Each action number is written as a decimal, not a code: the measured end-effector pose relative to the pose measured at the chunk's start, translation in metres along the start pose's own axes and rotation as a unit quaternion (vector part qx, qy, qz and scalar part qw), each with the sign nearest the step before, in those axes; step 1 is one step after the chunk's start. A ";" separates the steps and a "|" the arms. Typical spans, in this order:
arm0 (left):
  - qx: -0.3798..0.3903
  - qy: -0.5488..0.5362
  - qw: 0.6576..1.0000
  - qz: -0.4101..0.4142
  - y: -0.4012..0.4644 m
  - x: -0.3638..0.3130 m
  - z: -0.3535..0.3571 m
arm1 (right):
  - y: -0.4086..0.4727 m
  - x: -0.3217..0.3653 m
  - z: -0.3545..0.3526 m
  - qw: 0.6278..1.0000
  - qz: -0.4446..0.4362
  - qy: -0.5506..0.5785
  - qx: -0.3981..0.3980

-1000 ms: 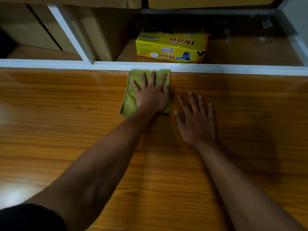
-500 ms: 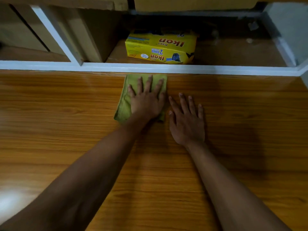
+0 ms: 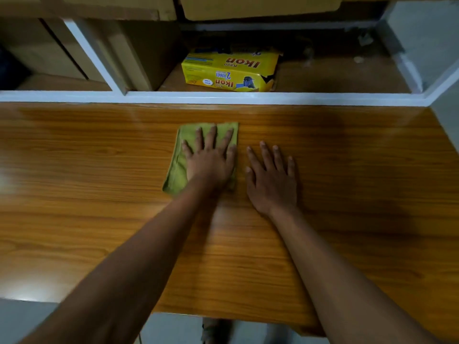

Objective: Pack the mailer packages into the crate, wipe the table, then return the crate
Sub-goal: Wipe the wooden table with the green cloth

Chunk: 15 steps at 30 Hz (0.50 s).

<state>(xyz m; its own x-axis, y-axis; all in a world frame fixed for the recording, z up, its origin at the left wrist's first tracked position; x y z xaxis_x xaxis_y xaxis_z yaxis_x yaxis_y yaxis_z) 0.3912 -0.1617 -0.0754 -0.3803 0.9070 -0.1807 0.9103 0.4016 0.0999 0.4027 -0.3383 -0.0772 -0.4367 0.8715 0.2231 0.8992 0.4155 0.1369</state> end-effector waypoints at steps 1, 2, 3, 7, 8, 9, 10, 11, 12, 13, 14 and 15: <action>-0.006 -0.002 1.000 0.003 -0.036 -0.006 -0.003 | -0.009 -0.009 -0.004 1.000 -0.001 -0.001 0.002; -0.006 -0.008 1.000 0.007 -0.072 -0.015 -0.007 | -0.017 -0.019 -0.008 1.000 -0.001 -0.002 0.001; 0.001 -0.017 1.000 0.009 -0.103 -0.026 -0.009 | -0.023 -0.030 -0.011 1.000 0.000 -0.004 -0.001; 0.017 -0.032 0.999 0.013 -0.146 -0.064 -0.005 | -0.029 -0.066 -0.020 1.000 0.003 -0.015 -0.010; 0.015 -0.034 0.999 0.015 -0.135 -0.069 -0.002 | -0.026 -0.072 -0.019 1.000 0.003 -0.017 -0.011; 0.010 -0.030 0.999 0.018 -0.118 -0.073 0.001 | -0.024 -0.076 -0.018 1.000 0.006 -0.019 -0.011; 0.002 -0.021 1.000 0.021 -0.096 -0.076 0.006 | -0.023 -0.079 -0.016 1.000 0.010 -0.019 -0.015; -0.001 -0.012 1.000 0.022 -0.071 -0.079 0.011 | -0.021 -0.079 -0.015 1.000 0.014 -0.019 -0.019; -0.001 -0.007 1.000 0.020 -0.043 -0.080 0.016 | -0.021 -0.079 -0.014 0.999 0.015 -0.021 -0.024; 0.000 -0.006 1.000 0.017 -0.014 -0.083 0.021 | -0.022 -0.079 -0.014 0.999 0.016 -0.025 -0.029; 0.001 -0.007 1.000 0.011 0.014 -0.085 0.024 | -0.022 -0.080 -0.015 0.999 0.015 -0.028 -0.034; 0.009 -0.010 1.000 0.002 0.039 -0.086 0.025 | -0.022 -0.080 -0.015 0.999 0.014 -0.029 -0.035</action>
<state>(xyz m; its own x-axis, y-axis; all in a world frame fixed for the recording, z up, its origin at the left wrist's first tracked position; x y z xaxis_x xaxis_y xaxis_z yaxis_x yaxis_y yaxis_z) 0.4636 -0.2271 -0.0806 -0.3732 0.9061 -0.1991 0.9147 0.3952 0.0841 0.4172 -0.4214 -0.0834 -0.4069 0.8970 0.1725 0.9064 0.3729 0.1987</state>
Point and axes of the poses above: each hand's wrist, its own y-axis towards the middle knuckle, its own z-axis out of the palm, x = y × z, the point moved 7 cm from there along y, towards the middle knuckle, and after that the axes turned 10 degrees about -x, right-handed, at the moved point
